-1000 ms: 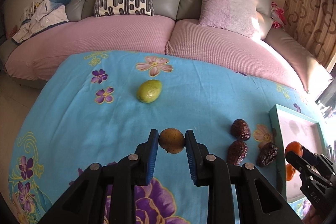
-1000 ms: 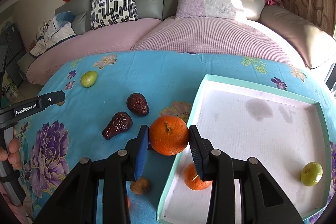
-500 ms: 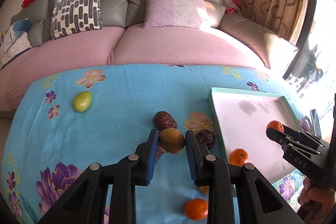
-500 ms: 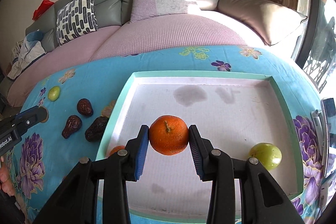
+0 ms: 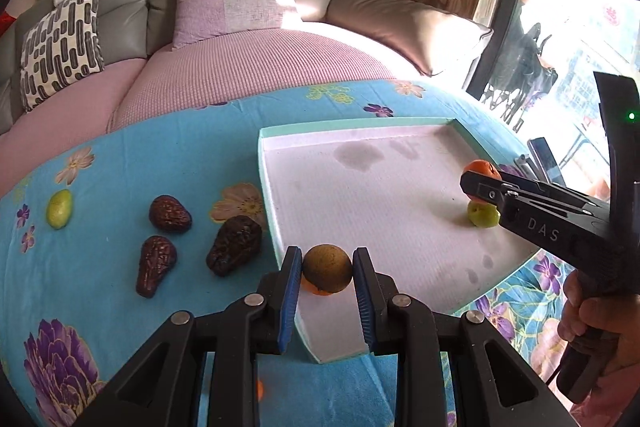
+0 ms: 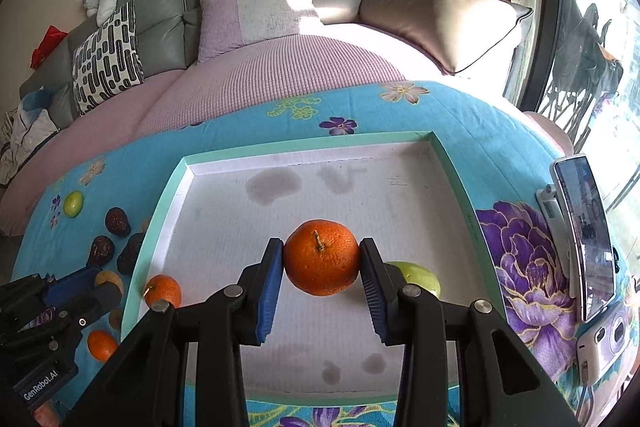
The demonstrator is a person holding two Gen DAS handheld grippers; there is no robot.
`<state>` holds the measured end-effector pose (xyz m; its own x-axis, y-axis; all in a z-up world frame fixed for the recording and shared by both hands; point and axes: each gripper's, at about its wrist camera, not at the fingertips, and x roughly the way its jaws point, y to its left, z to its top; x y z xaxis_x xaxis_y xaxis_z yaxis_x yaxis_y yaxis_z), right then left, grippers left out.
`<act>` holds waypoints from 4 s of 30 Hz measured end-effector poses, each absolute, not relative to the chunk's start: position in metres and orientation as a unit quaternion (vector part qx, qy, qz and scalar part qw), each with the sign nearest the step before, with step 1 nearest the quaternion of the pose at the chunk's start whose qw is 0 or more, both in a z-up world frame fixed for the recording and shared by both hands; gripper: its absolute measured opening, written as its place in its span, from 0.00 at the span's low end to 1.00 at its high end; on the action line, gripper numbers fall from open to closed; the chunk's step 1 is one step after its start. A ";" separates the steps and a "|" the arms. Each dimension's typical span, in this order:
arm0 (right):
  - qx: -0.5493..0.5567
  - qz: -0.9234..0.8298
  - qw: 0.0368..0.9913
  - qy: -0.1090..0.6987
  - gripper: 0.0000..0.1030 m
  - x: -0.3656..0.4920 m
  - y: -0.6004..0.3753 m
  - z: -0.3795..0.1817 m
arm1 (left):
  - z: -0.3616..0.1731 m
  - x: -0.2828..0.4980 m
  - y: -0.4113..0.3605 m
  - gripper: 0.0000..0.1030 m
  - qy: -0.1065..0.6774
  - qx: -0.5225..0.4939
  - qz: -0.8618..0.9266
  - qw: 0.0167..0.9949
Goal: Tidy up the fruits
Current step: 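Place the orange beside the pear with the right tool while the left tool carries the kiwi, then lower the kiwi into the tray with the left tool while the right tool withdraws, then grasp a large dark red date with the right tool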
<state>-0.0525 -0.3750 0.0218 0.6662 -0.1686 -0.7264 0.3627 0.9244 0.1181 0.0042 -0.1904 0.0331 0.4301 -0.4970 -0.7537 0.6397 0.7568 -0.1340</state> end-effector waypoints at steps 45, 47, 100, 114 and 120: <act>0.141 -0.123 0.869 0.458 0.39 -0.039 -0.378 -0.023 | -0.013 -0.009 -0.224 0.28 0.464 0.149 -0.338 0.805; 0.144 -0.121 0.870 0.455 0.40 -0.040 -0.378 -0.022 | -0.013 -0.008 -0.224 0.28 0.466 0.150 -0.337 0.804; 0.120 -0.119 0.896 0.411 0.66 -0.043 -0.368 0.004 | 0.010 0.052 -0.122 0.67 0.458 0.056 -0.183 0.868; 0.082 -0.106 0.907 0.399 0.89 -0.036 -0.352 0.000 | -0.004 0.066 -0.105 0.98 0.472 0.033 -0.133 0.871; 0.066 -0.098 0.919 0.375 0.89 -0.036 -0.345 0.004 | -0.002 0.066 -0.104 1.00 0.463 0.041 -0.126 0.876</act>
<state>-0.0358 -0.3452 0.0044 0.6991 -0.1309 -0.7030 0.2300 0.9720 0.0478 0.0660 -0.1037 -0.0022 0.5398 -0.1827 -0.8217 0.2592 0.9648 -0.0442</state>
